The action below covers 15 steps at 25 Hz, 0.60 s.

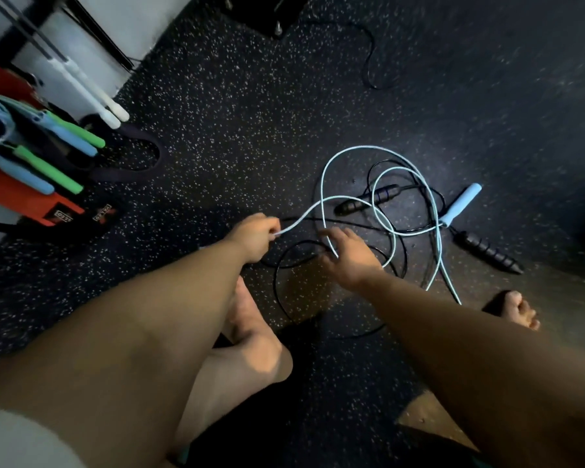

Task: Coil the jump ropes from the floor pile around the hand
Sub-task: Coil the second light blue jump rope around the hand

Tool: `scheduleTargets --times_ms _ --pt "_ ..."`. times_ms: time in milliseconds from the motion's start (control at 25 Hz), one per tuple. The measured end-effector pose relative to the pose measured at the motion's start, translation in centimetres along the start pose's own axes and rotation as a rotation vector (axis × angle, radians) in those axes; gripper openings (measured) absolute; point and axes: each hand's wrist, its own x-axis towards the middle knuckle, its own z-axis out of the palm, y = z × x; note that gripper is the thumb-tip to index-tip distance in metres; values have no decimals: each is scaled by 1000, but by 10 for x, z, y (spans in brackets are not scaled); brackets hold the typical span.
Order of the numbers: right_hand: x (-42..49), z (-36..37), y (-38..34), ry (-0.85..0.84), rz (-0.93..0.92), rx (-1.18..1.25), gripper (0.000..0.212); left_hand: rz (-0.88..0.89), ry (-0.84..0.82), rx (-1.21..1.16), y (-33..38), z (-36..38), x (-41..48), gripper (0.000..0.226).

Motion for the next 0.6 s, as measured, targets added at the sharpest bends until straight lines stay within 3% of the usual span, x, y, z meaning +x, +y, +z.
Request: scheduleTargets --times_ms 200,280,400,600 --pt "-25 -45 -8 44 -41 -232 80 145 -59 -312 73 -41 -55 21" --pt "-45 -61 -4 107 -49 -227 67 202 -80 -363 99 -62 -80 27" --pt "-84 -88 3 186 -101 -176 25 252 -79 -446 133 -85 -117 30" --pt "-162 -161 -3 344 -195 105 35 255 -178 -522 185 -115 -179 22"
